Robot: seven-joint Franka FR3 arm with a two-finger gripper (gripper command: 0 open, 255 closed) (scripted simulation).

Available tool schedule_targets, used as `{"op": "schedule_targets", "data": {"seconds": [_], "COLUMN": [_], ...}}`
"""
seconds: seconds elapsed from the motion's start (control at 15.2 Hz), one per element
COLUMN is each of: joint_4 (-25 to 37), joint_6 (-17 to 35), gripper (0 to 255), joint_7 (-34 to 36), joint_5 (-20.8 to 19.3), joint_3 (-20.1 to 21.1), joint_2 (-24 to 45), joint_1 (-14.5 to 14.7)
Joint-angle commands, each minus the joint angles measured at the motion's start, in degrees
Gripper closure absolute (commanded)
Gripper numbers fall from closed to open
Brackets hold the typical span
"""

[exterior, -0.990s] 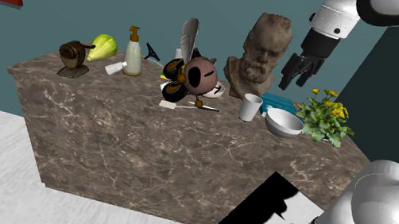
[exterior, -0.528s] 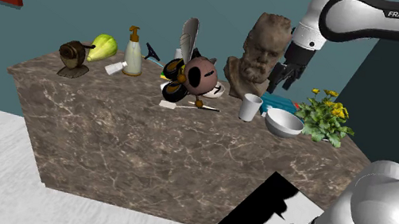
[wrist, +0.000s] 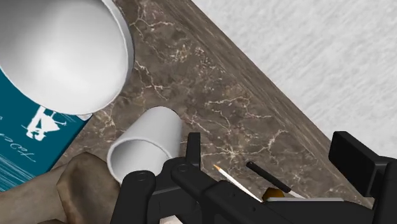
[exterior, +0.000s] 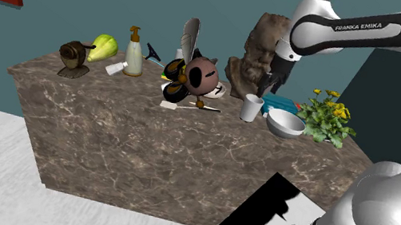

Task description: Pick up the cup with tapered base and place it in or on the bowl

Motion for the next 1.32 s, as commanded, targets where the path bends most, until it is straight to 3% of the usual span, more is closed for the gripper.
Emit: {"op": "schedule_targets", "data": {"seconds": [0.0, 0.73, 1.25], "joint_4": [1.82, 15.27, 13.34], "joint_6": [2.74, 12.33, 17.62], "gripper": [0, 0, 0], "joint_7": [-1.98, -13.93, -15.02], "joint_5": [0.31, 7.55, 9.11], "joint_3": [-1.60, -6.99, -6.86], "joint_2": [4.50, 28.57, 32.12], "joint_1": [-0.03, -1.73, -2.34]}}
